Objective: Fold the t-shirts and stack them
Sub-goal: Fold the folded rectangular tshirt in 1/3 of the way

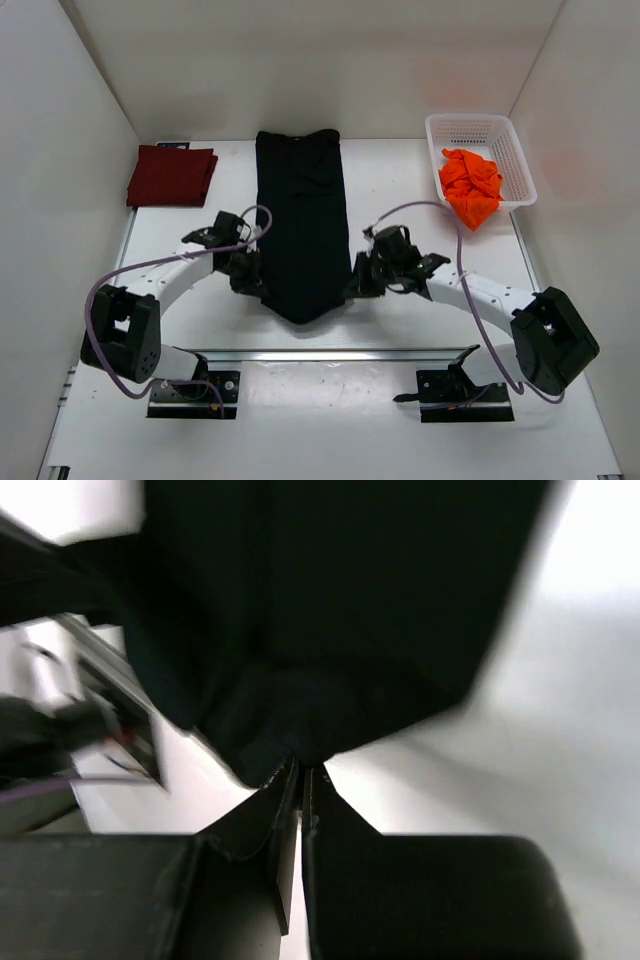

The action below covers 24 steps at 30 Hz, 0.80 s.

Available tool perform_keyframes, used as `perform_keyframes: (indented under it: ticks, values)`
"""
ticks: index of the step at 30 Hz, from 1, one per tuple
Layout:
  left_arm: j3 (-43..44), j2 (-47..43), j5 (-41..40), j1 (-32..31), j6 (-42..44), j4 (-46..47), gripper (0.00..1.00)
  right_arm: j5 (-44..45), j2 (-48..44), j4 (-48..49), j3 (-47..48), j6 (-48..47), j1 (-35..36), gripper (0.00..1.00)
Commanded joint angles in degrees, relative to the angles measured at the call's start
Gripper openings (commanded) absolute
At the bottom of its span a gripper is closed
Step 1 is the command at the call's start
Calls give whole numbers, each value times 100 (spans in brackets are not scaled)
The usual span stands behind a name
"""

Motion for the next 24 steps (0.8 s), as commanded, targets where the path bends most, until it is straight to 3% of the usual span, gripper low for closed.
perform_keyframes:
  ticks: [1,4,13,24]
  values:
    - [789,22,165,510,371,-174,0,-153,178,175,948,-627,-341,0]
    - [1494,409,235,907,485,-280,0,-311,609,157,1590,-1057,-798,0]
    - [3629,1816,-177,1066,538,203,0,-654,2692,-98,3876,-1788,-1563,0]
    - [4809,2941,-520,1162,635,405,0,-672,4107,-449,5827,-2131,-1783,0]
